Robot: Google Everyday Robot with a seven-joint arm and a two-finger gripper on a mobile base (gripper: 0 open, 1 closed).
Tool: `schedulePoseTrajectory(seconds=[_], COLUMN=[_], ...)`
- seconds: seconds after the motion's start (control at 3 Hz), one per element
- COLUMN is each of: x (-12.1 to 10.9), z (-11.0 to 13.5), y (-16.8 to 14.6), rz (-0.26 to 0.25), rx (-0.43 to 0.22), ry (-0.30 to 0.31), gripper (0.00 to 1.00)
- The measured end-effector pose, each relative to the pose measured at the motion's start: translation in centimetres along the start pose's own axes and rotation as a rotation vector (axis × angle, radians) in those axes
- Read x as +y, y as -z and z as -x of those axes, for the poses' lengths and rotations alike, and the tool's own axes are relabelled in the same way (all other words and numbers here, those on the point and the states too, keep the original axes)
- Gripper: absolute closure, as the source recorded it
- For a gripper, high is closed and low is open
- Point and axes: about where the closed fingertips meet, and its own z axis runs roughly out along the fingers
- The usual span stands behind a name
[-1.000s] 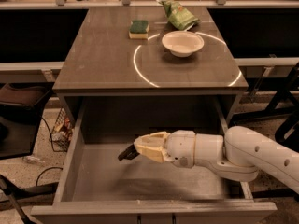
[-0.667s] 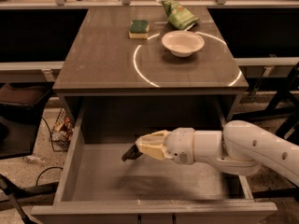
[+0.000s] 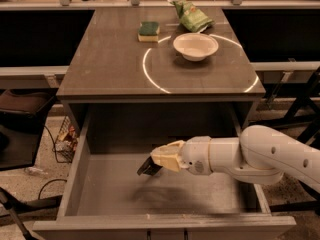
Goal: Place rxbar chocolate into top drawer
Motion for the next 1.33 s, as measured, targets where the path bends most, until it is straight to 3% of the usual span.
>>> schedulePoseTrajectory(seconds=[1.0, 1.33], x=[0.34, 0.44], z=[0.21, 0.27], y=[-0.34, -0.45], rz=[0.008, 0.011], rx=[0.002, 0.003], ry=[0.006, 0.008], gripper=[0.12, 0.0])
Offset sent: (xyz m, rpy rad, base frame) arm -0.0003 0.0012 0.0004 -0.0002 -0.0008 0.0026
